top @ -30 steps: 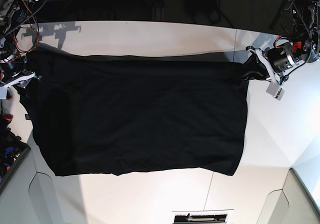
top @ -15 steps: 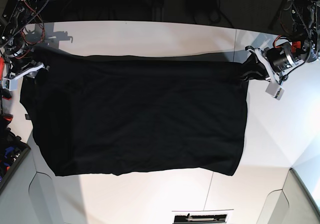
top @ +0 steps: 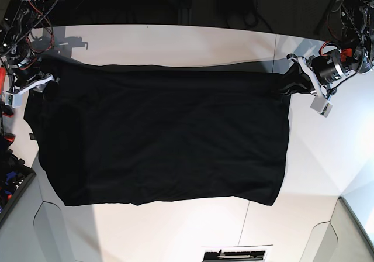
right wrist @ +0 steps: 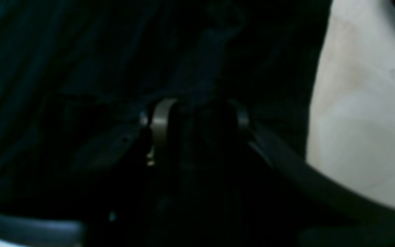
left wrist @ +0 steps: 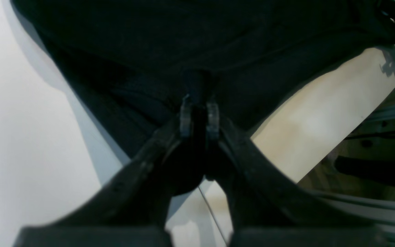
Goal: Layout the t-shirt on the table in an organized manner, then fold the t-shirt properly
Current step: 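Lift the shirt edge with both grippers and pull it outward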
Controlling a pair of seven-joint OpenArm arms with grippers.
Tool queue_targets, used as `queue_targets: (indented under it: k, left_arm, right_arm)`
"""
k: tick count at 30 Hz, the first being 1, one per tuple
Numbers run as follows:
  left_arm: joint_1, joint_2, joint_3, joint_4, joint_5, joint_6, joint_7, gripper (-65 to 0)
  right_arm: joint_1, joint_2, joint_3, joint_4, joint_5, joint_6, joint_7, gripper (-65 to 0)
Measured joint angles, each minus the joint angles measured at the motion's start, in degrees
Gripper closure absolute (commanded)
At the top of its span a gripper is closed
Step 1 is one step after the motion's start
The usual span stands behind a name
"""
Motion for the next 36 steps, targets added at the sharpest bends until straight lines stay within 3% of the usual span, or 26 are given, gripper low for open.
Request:
queue_targets:
  k: [11, 15, 21, 36]
  left_arm:
    - [-0.02, 0.00, 0.00, 0.00, 0.00, 0.00, 0.00, -4.6]
    - [-0.02, 0.00, 0.00, 0.00, 0.00, 0.00, -0.02, -4.6]
    - [-0.02, 0.00, 0.00, 0.00, 0.20, 0.00, -0.02, -4.6]
    - [0.00, -1.31, 0.00, 2.78, 0.24, -0.02, 0.02, -4.6]
  right_arm:
    - [0.13, -0.11, 0.00, 1.79, 0.46, 0.02, -1.51, -21.8]
    - [0.13, -0.11, 0.00, 1.79, 0.46, 0.02, -1.53, -9.6]
    - [0.13, -0.11, 0.00, 1.79, 0.46, 0.02, -1.53, 0.0]
    - [-1.18, -0.15, 1.64, 5.40, 6.03, 0.00, -1.57, 0.0]
